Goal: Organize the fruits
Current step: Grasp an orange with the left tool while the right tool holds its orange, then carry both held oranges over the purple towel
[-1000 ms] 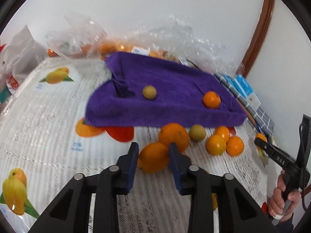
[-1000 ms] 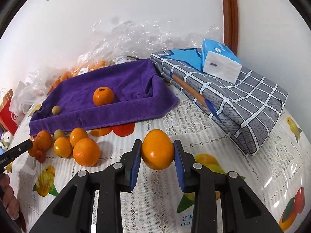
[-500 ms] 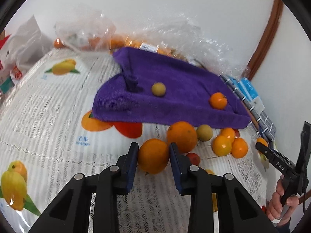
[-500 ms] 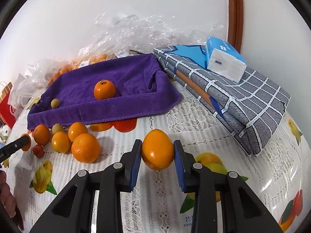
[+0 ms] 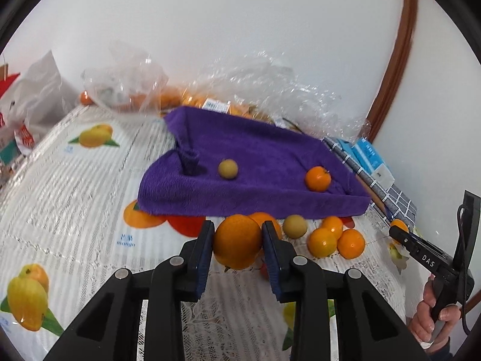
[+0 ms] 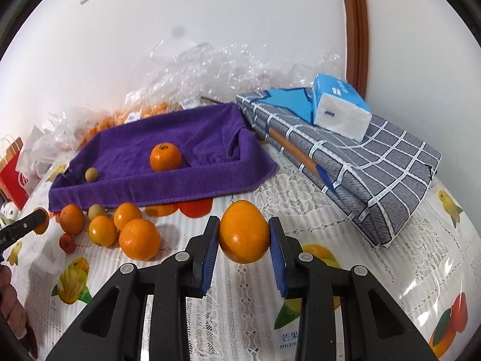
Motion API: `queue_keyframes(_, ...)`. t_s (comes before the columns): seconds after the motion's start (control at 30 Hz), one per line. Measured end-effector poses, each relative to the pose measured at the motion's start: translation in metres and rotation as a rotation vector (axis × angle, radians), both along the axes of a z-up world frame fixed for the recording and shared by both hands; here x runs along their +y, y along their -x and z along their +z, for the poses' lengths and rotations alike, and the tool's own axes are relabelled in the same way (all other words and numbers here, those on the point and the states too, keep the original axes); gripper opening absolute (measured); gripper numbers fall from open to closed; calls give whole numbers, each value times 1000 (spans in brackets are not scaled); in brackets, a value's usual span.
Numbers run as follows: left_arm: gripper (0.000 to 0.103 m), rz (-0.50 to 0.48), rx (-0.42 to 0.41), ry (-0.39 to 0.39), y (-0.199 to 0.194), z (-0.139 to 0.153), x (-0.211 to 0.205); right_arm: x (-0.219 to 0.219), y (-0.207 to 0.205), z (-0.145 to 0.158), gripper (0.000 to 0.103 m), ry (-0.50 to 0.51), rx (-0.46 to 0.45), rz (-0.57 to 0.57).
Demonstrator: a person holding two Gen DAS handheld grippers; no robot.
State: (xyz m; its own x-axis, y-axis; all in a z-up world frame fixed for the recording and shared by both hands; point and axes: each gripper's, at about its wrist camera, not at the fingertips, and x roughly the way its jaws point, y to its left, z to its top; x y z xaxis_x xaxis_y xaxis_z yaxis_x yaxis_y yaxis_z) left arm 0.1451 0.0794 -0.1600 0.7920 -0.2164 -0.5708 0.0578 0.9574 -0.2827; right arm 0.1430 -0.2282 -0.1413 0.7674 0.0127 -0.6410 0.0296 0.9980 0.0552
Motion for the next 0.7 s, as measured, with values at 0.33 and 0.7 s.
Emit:
queue_keyframes(0.33,31,32,-20,54,-6,12,6,4,6,8,24,-43,-35,57)
queue_keyframes(0.7,31,70,-95,94,-36,31,12,2,-7,2,30,-9,48,112)
